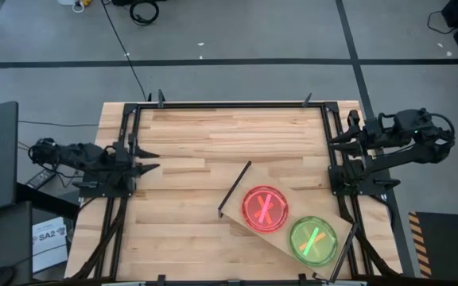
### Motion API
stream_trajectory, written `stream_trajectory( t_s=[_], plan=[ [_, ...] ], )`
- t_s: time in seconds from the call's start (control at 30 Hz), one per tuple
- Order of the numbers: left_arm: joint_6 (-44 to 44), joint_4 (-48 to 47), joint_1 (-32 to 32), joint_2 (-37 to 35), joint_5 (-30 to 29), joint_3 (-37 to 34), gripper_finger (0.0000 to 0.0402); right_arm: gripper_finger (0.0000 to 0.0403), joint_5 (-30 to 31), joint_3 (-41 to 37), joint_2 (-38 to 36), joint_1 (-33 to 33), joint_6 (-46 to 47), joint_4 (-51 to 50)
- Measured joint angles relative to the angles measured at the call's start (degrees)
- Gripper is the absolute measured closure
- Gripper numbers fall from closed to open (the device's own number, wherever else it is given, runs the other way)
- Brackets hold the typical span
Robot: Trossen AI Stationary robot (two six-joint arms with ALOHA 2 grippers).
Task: Place and stack plates onto a shelf
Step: Return to Home Position
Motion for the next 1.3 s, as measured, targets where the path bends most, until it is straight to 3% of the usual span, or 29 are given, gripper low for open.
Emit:
stream_trajectory(
  t_s=[0.27,0.47,0.6,0.93,1.3],
  plan=[
    [1.1,1.1,0.04,-8.51,-1.0,-5.57,0.026,0.0332,0.0,-2.65,-2.44,0.02,1.48,0.2],
    [1.21,6.06,0.16,-8.43,-10.3,-10.23,0.026,0.0332,0.0,-6.71,-4.64,0.02,1.35,3.66],
    [2.97,11.77,0.25,-8.33,-11.74,-12.94,0.026,0.0332,-0.2,-9.75,-6.16,0.02,0.98,6.86],
    [2.17,17.15,7.57,-8.33,1.06,-16.57,0.026,0.0332,-0.24,-15.8,-12.66,0.02,-0.29,12.84],
    [0.71,13.51,18.29,-8.3,15.3,-16.59,0.026,0.0332,-1.55,-20.01,-18.94,0.02,-0.23,13.15]
  ],
)
